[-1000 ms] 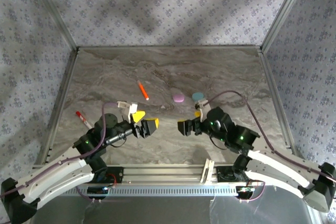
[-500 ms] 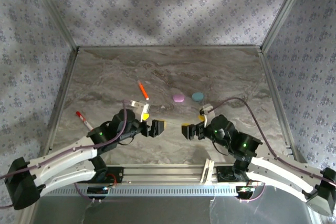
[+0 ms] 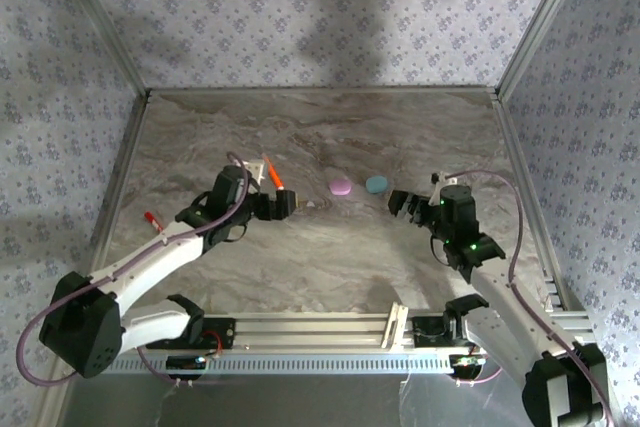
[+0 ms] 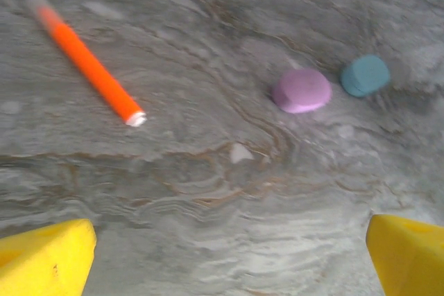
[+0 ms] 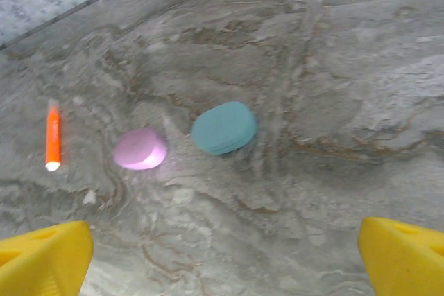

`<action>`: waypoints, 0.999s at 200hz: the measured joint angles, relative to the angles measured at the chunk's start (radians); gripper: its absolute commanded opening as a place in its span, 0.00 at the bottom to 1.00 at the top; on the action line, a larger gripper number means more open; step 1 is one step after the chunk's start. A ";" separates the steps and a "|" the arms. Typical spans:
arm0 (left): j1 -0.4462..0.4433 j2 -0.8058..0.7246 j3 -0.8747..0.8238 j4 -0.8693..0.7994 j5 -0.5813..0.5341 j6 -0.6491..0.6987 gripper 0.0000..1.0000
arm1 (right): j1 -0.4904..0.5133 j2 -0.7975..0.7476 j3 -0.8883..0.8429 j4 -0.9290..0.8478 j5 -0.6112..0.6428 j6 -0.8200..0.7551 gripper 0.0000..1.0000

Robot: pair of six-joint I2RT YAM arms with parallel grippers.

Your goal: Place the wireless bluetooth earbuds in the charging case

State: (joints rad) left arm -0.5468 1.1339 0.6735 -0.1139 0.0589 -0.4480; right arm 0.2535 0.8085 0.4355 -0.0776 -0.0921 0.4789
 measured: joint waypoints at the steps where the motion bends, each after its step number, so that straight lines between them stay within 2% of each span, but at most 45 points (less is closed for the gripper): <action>1: 0.003 -0.001 0.000 -0.001 0.000 0.000 1.00 | -0.003 0.000 0.000 0.000 0.000 0.000 1.00; 33: 0.156 -0.113 -0.032 -0.024 0.000 0.007 1.00 | -0.120 -0.018 -0.008 0.003 0.006 0.000 1.00; 64: 0.284 -0.361 -0.143 -0.053 -0.069 0.006 1.00 | -0.154 -0.157 -0.076 0.022 0.095 -0.048 1.00; 112: 0.311 -0.797 -0.323 -0.099 -0.277 0.049 1.00 | -0.164 -0.350 -0.195 0.062 0.294 -0.134 1.00; 133: 0.312 -0.923 -0.402 -0.077 -0.378 0.073 1.00 | -0.172 -0.405 -0.238 0.084 0.358 -0.170 1.00; 160: 0.334 -0.903 -0.475 -0.038 -0.483 0.073 1.00 | -0.185 -0.393 -0.279 0.152 0.420 -0.208 1.00; 175: 0.355 -0.806 -0.484 0.001 -0.517 0.072 1.00 | -0.205 -0.340 -0.298 0.195 0.441 -0.216 1.00; 200: 0.401 -0.584 -0.466 0.097 -0.511 0.097 1.00 | -0.240 -0.199 -0.311 0.288 0.461 -0.218 1.00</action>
State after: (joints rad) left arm -0.1459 0.5495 0.2077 -0.0166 -0.4522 -0.3511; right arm 0.0132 0.6094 0.1246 0.2104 0.3691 0.2611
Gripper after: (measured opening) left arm 0.997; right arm 0.999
